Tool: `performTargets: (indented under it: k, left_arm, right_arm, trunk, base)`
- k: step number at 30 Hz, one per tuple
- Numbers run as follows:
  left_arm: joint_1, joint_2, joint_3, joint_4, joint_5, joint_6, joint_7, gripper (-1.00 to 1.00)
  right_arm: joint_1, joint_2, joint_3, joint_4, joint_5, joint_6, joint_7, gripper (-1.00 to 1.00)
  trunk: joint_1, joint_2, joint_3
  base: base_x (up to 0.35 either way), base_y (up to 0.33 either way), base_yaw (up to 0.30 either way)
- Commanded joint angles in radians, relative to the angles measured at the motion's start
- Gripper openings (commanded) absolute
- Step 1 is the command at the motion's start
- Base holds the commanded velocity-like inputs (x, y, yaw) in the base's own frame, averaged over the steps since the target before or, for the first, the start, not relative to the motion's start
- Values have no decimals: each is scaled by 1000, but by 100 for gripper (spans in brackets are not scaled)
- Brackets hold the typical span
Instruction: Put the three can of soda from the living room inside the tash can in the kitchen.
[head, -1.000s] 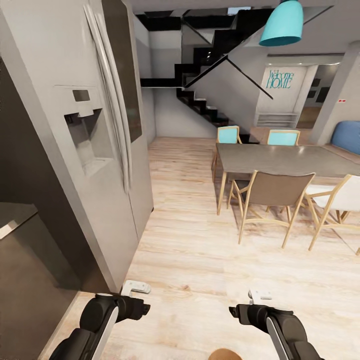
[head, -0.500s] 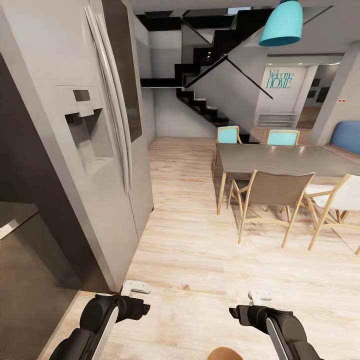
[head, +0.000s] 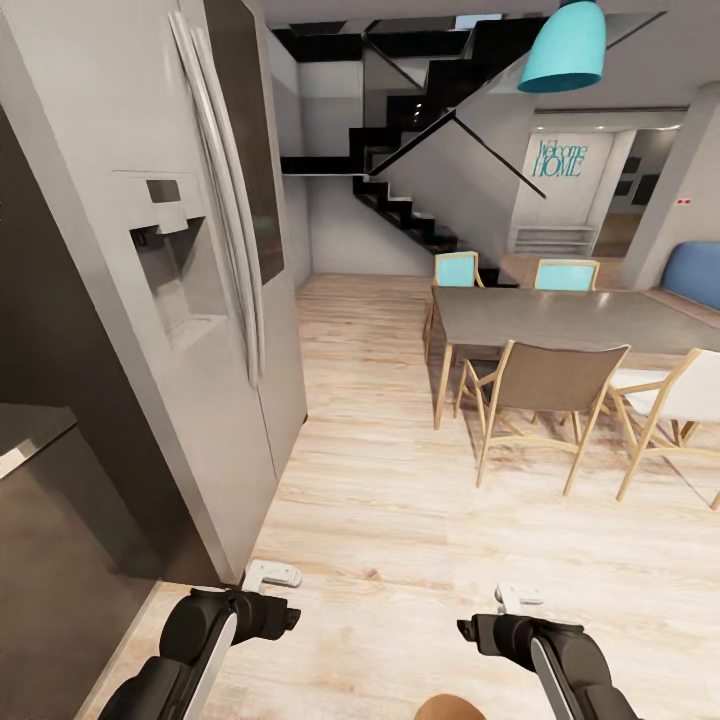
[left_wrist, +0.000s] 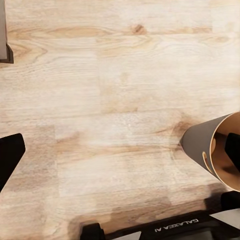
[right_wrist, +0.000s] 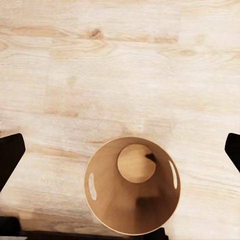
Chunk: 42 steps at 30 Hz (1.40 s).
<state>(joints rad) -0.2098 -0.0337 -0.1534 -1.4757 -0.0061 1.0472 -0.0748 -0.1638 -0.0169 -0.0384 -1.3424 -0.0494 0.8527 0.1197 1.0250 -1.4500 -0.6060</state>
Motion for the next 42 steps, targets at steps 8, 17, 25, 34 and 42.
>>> performTargets:
  k: [8, 17, 25, 34, 42]
  left_arm:
    - [0, 0, 0, 0, 0, 0, 0, 100]
    - [0, 0, 0, 1, -1, 0, 0, 100]
    - [0, 0, 0, 2, -2, 0, 1, 100]
    - [0, 0, 0, 5, -3, 0, 1, 100]
    - [0, 0, 1, 6, -4, 0, 1, 100]
  right_arm:
    - [1, 0, -1, 2, -4, -1, 1, 100]
    - [0, 1, 1, 10, -6, 1, 2, 100]
    - [-1, 1, -3, 100, -4, 0, 0, 100]
    - [-112, -6, -1, 406, 9, 2, -18, 100]
    - [-287, -9, -6, 778, 34, -117, -102, 100]
  trunk:
    - [0, 0, 0]
    - [0, 0, -1]
    - [0, 0, -5]
    - [0, 0, -6]
    - [0, 0, -6]
  base:
    - [0, 0, 0]
    - [0, 0, 0]
    - [0, 0, 0]
    - [0, 0, 0]
    - [0, 0, 0]
